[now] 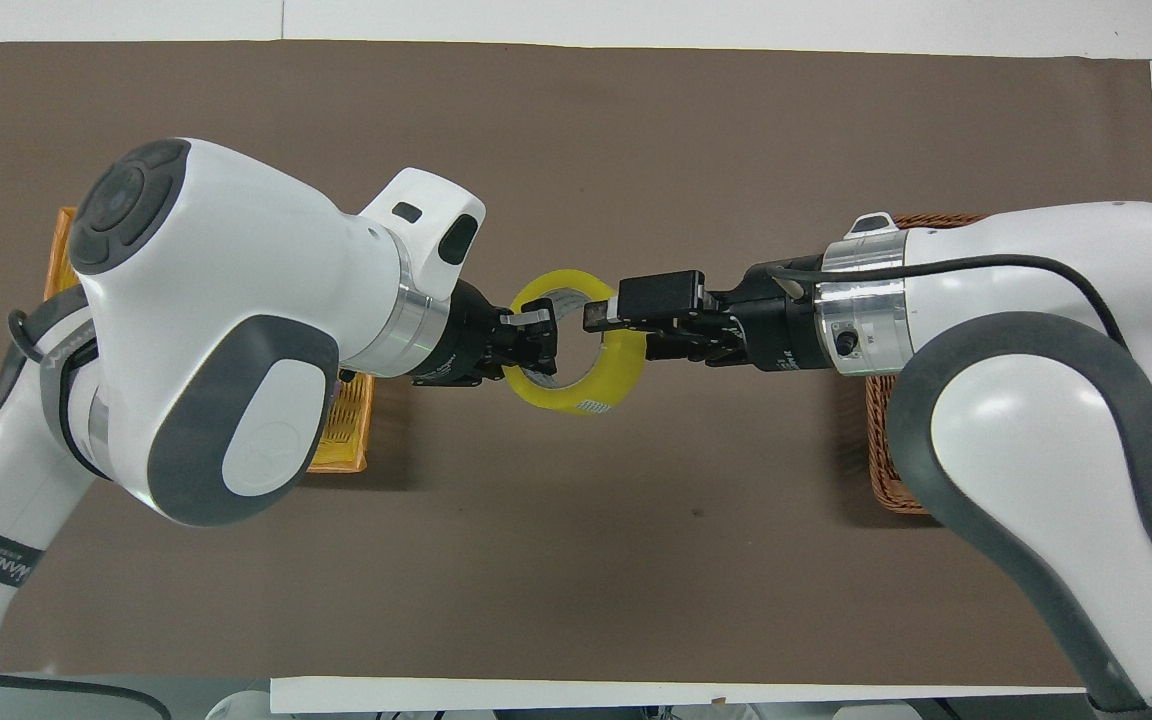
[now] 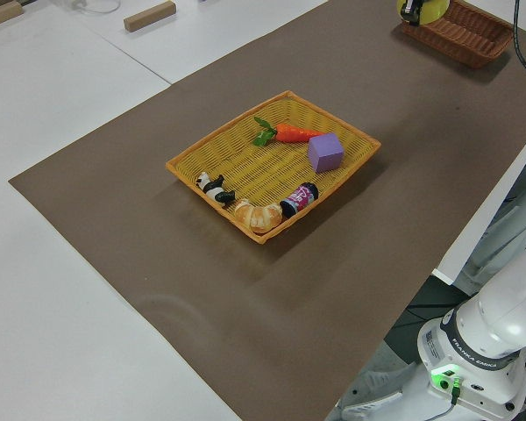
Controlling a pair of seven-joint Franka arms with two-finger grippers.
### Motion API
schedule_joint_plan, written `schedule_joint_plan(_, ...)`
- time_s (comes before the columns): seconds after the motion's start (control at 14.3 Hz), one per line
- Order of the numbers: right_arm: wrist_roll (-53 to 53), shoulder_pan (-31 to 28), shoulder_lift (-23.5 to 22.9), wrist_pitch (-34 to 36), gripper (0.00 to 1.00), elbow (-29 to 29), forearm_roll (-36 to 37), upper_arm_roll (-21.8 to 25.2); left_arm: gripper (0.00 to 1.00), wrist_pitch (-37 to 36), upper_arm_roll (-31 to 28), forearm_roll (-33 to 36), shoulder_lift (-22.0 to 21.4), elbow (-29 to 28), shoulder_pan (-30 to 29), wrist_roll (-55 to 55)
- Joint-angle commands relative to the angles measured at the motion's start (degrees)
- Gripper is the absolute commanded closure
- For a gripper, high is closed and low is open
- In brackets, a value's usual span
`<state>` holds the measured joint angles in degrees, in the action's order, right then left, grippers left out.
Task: Move tape to another basket
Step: 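Grasp the tape roll rim with the right gripper beside the left gripper, then open the left gripper and withdraw while the right gripper carries the tape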
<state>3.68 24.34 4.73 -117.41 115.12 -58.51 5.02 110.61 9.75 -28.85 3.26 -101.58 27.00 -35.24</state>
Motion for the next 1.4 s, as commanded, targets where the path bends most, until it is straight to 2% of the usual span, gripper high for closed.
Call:
schedule_joint_plan(0.0, -0.1, 0.2, 0.6, -0.9, 0.18, 1.1, -1.2, 0.1, 1.00, -1.4, -0.5, -0.2, -1.6, -0.1, 0.6, -0.9)
schedule_joint_plan(0.28, -0.3, 0.2, 1.1, -0.7, 0.43, 2.1, -1.2, 0.1, 1.00, -1.6, -0.5, -0.2, -2.1, -0.1, 0.6, -0.9)
schedule_joint_plan(0.35, -0.6, 0.2, 1.2, -0.4, 0.51, 2.3, -1.2, 0.1, 1.00, -1.7, -0.5, -0.2, -2.1, -0.1, 0.6, -0.9)
schedule_joint_plan(0.49, -0.6, 0.2, 1.2, -0.4, 0.84, 2.5, -1.0, 0.1, 1.00, -1.7, -0.5, -0.2, -2.4, -0.2, 0.6, -0.9)
schedule_joint_plan(0.56, -0.7, 0.2, 1.2, -0.4, 0.94, 2.5, -0.6, 0.1, 1.00, -1.7, -0.5, -0.3, -2.4, -0.3, 0.6, -0.9)
schedule_joint_plan(0.63, -0.7, 0.2, 1.2, -0.3, 1.00, 2.5, -0.3, 0.1, 1.00, -1.7, -0.5, -0.2, -2.4, -0.2, 0.5, -0.9)
schedule_joint_plan(0.7, -0.7, 0.3, 1.2, -0.3, 1.00, 2.5, -0.1, 0.1, 1.00, -1.8, -0.5, -0.3, -2.4, -0.3, 0.5, -1.0)
schedule_joint_plan(0.77, -0.7, 0.3, 1.2, 0.1, 1.00, 2.4, -0.1, 0.1, 0.91, -2.2, -0.5, -0.3, -2.4, -0.2, 0.4, -1.8)
schedule_joint_plan(0.91, -0.7, 0.2, 1.2, 0.8, 1.00, 2.2, 0.1, 0.1, 0.10, -2.7, -0.8, -0.3, -2.6, 0.1, 0.2, -4.5)
schedule_joint_plan(0.98, -1.0, 0.2, 1.2, 0.9, 1.00, 2.2, 0.1, 0.1, 0.00, -3.4, -0.9, -0.2, -3.4, 0.4, 0.1, -4.6)
schedule_joint_plan(1.33, -1.2, -1.0, 2.0, 4.2, 1.00, 2.0, 3.2, 0.3, 0.00, -9.7, -2.6, 2.0, -7.0, 1.2, -4.8, -3.7)
